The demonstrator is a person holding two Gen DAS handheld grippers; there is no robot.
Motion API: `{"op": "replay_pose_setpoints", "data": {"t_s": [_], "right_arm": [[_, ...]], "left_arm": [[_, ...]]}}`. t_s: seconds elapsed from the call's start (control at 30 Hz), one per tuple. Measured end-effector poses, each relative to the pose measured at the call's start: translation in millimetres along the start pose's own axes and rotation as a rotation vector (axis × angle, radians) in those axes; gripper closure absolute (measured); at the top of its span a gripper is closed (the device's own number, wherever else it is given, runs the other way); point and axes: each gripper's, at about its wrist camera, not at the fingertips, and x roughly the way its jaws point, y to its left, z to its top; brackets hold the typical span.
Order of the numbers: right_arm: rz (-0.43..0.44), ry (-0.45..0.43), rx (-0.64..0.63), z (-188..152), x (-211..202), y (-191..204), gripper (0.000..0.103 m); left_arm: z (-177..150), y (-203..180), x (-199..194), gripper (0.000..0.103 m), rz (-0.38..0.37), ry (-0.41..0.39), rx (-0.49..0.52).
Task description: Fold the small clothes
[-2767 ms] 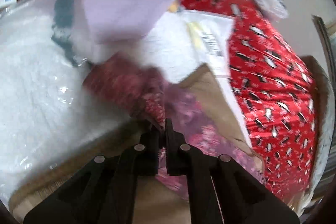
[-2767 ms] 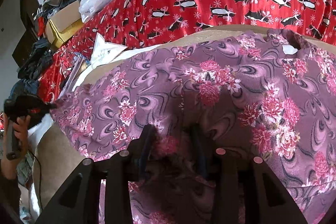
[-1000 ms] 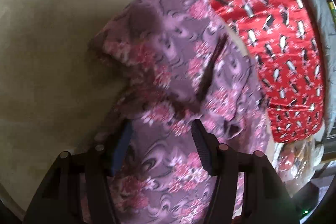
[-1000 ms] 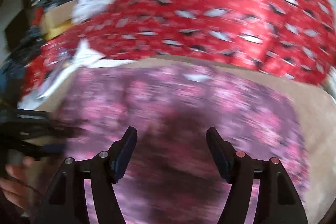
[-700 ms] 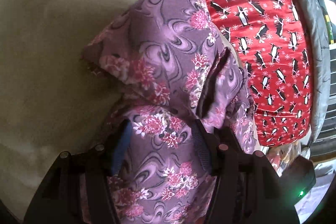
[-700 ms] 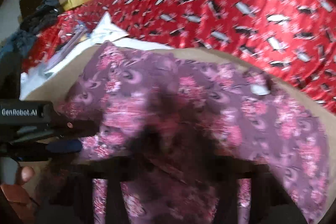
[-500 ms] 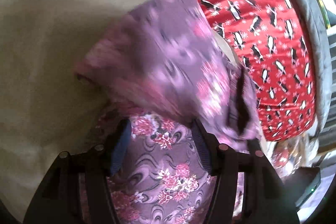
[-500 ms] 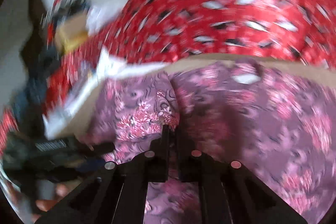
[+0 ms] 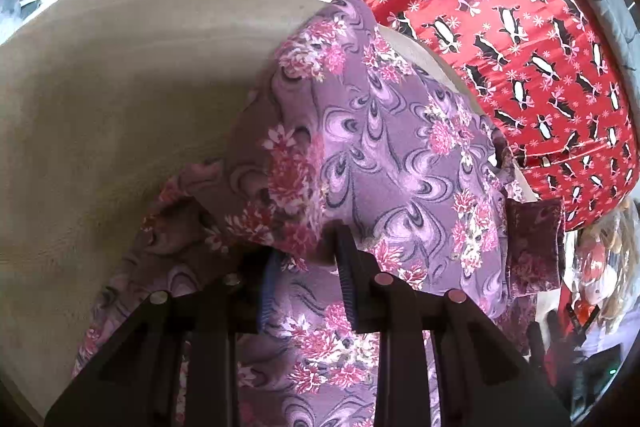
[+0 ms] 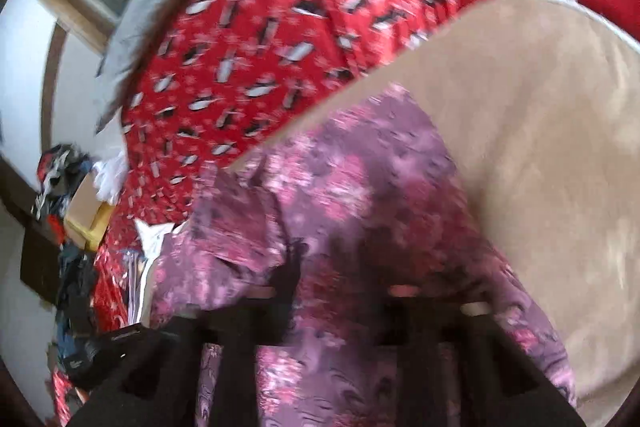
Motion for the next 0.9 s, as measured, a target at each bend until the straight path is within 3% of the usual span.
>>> {"op": "replay_pose_setpoints", "data": {"t_s": [0.07,0.17,0.23,0.27,0.3,0.33,0.37,0.43,0.53,0.63,0.67,0.77,0.9], "right_arm": [[0.013,-0.005,-0.065,0,7,20,0.035],[0.009,0.047,-0.204,-3,31,53,0.034],[-0.042,0.065,-0.297,-9,48,70,0.035],[-0.107,0.06,-0.355,-12,56,79,0.037],[-0.156,0.046,-0.384,-11,61,82,0.06],[-0.143,0.035,-0.376,-7,61,80,0.084],[-0.066,0.048,-0.31,2,60,71,0.097],[-0.009,0.007,-0.169,17,44,49,0.098],[-0.003,-0.059,-0.026,33,21,6,0.098],[-0.078,0.006,0.127,29,20,-49,0.097],[-0.055,0.039,0.157,25,22,-60,0.097],[-0.023,0.028,0.182,21,12,-62,0.091],[0.04,-0.024,0.111,37,-2,-39,0.097]], "left_arm": [[0,-2,0,0.075,0.002,-0.001,0.004],[-1,-5,1,0.071,0.005,-0.003,0.019],[0,-7,1,0.071,0.005,-0.002,0.025],[0,-7,2,0.071,0.004,-0.002,0.028],[1,-6,1,0.071,-0.001,-0.002,0.027],[1,-5,0,0.071,-0.006,-0.004,0.025],[2,-4,-1,0.071,-0.011,-0.005,0.023],[4,-2,-1,0.071,-0.015,-0.005,0.013],[5,2,2,0.07,-0.029,0.012,-0.005],[4,1,0,0.07,-0.024,0.013,-0.005],[3,1,-1,0.07,-0.022,0.009,-0.003],[2,-1,-6,0.07,-0.016,-0.013,0.005],[3,-1,-11,0.07,-0.004,-0.047,0.01]]}}
